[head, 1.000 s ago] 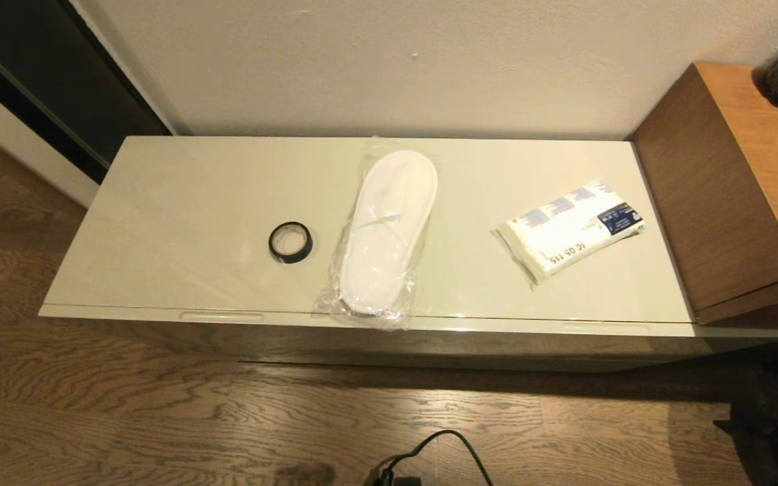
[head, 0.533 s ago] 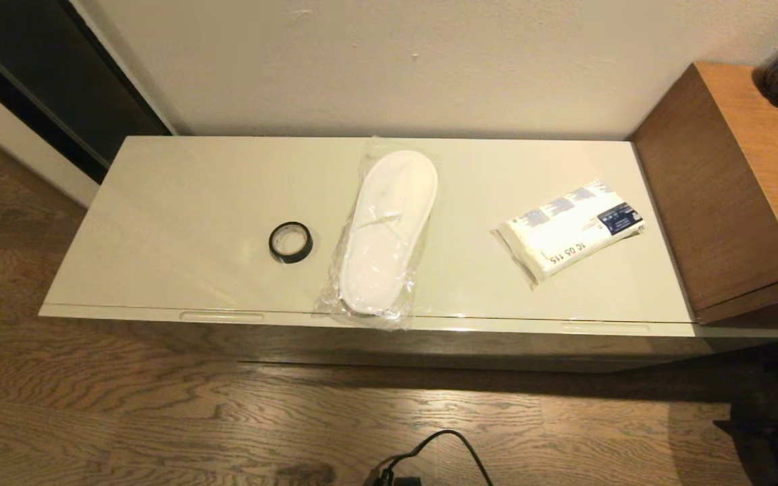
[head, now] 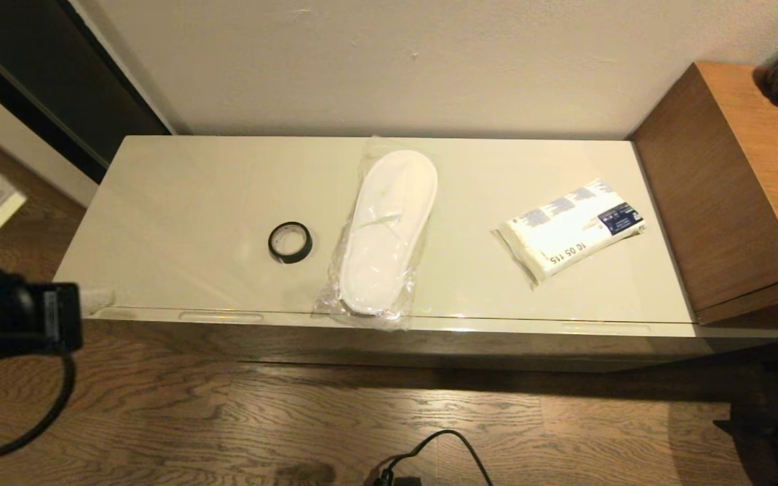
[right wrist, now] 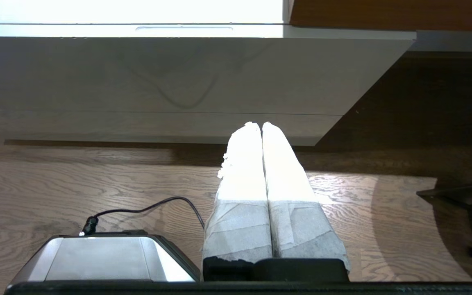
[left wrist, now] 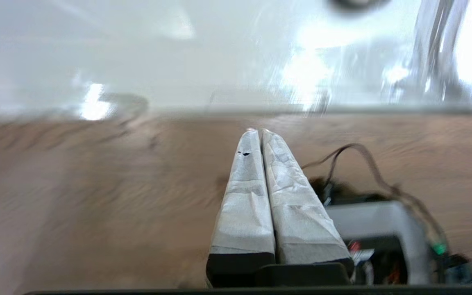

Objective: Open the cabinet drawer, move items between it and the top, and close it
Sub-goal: Open the drawer

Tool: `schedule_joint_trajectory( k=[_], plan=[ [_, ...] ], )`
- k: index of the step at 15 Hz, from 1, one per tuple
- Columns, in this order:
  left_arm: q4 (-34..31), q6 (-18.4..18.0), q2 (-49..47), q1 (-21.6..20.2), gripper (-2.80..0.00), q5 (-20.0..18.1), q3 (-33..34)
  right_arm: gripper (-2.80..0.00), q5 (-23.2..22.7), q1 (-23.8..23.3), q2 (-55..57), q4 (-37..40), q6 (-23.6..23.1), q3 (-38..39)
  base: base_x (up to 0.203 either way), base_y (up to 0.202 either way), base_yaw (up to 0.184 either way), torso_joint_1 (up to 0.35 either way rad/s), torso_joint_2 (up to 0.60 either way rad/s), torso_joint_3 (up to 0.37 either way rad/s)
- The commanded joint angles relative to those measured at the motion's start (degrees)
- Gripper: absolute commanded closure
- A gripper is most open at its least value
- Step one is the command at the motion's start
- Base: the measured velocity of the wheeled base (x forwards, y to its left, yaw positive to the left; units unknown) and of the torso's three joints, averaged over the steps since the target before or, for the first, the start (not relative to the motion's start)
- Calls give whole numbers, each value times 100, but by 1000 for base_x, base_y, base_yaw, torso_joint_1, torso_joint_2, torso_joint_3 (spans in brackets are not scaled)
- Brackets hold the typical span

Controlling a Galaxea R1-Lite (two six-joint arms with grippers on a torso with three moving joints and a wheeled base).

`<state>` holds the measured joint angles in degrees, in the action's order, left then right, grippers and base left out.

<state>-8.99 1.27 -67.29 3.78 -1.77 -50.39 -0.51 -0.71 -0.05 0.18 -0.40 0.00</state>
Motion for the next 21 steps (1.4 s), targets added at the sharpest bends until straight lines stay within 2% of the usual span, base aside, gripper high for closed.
schedule_joint_trajectory(
  k=[1, 3, 7, 11, 21],
  plan=[
    [621, 95, -1341, 216, 0, -57, -328, 0, -2, 0, 5, -1, -4, 0, 0, 0, 0, 0, 0, 0],
    [864, 237, -1670, 396, 0, -91, -472, 0, -2, 0, 5, -1, -4, 0, 0, 0, 0, 0, 0, 0],
    [899, 426, -2170, 455, 0, -48, -475, 0, -2, 0, 5, -1, -2, 0, 0, 0, 0, 0, 0, 0],
    [811, 392, -2342, 466, 0, 107, -392, 0, -2, 0, 5, -1, -4, 0, 0, 0, 0, 0, 0, 0],
    [776, 427, -2676, 457, 0, 133, -287, 0, -2, 0, 5, -1, -4, 0, 0, 0, 0, 0, 0, 0]
  ],
)
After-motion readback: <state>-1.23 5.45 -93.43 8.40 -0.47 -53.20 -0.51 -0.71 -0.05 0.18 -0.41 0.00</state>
